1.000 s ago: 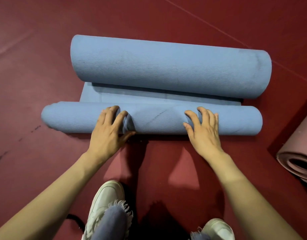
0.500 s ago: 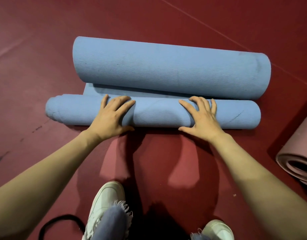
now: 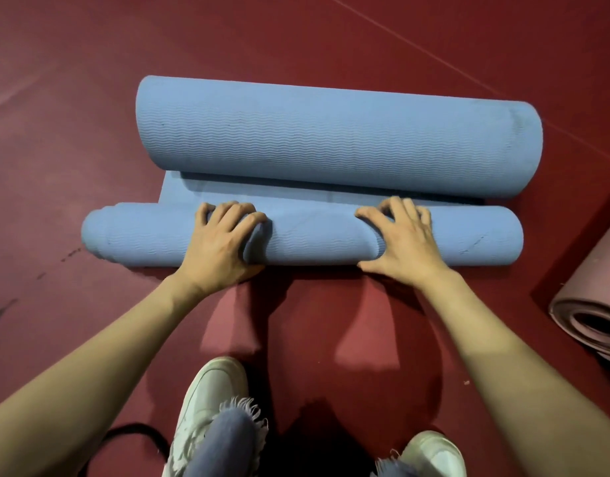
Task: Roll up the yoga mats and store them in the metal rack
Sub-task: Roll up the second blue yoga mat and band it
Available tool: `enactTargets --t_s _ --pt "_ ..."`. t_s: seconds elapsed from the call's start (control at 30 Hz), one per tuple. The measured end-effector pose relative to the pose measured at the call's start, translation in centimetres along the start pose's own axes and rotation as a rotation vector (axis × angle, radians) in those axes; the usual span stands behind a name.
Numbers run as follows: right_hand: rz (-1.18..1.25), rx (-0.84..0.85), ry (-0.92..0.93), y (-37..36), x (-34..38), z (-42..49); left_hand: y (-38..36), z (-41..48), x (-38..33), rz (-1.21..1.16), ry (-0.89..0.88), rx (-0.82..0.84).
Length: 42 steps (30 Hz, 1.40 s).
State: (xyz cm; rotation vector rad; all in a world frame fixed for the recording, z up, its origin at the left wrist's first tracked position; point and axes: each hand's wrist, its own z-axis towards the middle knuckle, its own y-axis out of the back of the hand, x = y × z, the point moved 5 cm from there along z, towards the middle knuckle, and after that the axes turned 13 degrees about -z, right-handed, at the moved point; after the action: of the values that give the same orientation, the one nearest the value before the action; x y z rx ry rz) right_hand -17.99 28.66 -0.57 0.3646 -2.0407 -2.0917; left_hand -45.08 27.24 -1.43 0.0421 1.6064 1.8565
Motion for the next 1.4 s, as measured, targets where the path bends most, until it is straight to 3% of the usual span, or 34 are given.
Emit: enactTargets --t_s 0.4,0.67,0.83,0.93,1.03,1.17,1.27,1.4 --pt "0.067 0.049 0.016 0.2 2.6 -8.4 0.6 -7.4 -4.0 -0.119 0.008 0.064" --pt "0.205 0.151 -0.040 0.6 1.9 -6.6 1.0 -5.9 -2.4 -0.222 0.090 0.149" --pt "0.255 0.154 -0.208 0.6 1.6 -4.1 0.8 -6.2 -2.5 -0.200 0.086 0.164" --pt "0.321 0.249 -0.169 0.1 1.7 -2.4 1.0 -5.3 -1.9 -0.232 0.118 0.206" --pt "0.318 0.198 -0.224 0.4 1.1 -1.3 1.6 -3.5 -0.2 -0.253 0.190 0.243" --pt "0.227 -0.061 -0.164 0.9 1.7 -3.0 2.6 -1.3 1.0 -0.163 0.271 0.066" --pt "0.175 -0.052 -0.093 -0.7 1.8 -4.3 2.2 -0.8 0.6 -0.273 0.309 -0.109" --pt "0.292 -0.002 -0.105 -0.8 0.7 -2.2 0.9 -1.4 -0.5 -0.265 0.209 -0.239"
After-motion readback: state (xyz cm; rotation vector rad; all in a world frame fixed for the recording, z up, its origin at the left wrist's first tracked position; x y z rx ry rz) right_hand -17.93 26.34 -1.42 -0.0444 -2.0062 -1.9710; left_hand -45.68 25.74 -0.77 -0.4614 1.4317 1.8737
